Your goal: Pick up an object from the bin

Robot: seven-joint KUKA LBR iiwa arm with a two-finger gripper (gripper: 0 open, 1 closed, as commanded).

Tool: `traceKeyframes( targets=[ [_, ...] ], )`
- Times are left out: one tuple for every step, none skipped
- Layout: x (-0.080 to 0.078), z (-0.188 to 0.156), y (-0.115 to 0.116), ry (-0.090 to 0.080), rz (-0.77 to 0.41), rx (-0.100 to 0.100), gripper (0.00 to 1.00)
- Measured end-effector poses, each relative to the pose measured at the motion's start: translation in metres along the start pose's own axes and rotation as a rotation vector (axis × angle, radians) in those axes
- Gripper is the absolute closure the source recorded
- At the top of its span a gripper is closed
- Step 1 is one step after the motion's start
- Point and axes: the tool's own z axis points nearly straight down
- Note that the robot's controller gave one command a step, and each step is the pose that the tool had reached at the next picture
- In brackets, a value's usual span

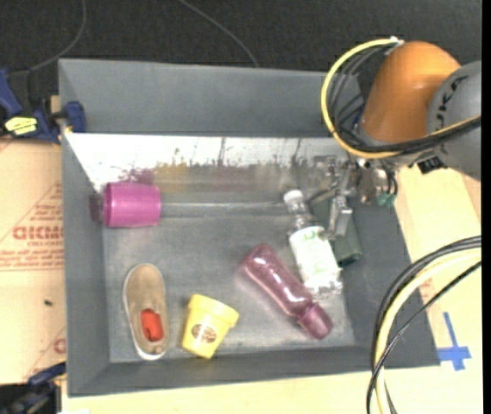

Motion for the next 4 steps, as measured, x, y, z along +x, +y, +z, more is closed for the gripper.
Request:
traceKeyframes(
  targets=[
    [-0.001, -0.006, 0.0, -0.007, -0.003, 0.001, 0.0],
    [0.046, 0.077, 0.073, -0.014, 0.189, -0.005, 0.0],
    [0.061, 0.049, 0.06, -0.01, 0.162, 0.002, 0.0],
    [0.068, 0.048, 0.013, -0.011, 0.528, -0.027, 0.0]
  ],
)
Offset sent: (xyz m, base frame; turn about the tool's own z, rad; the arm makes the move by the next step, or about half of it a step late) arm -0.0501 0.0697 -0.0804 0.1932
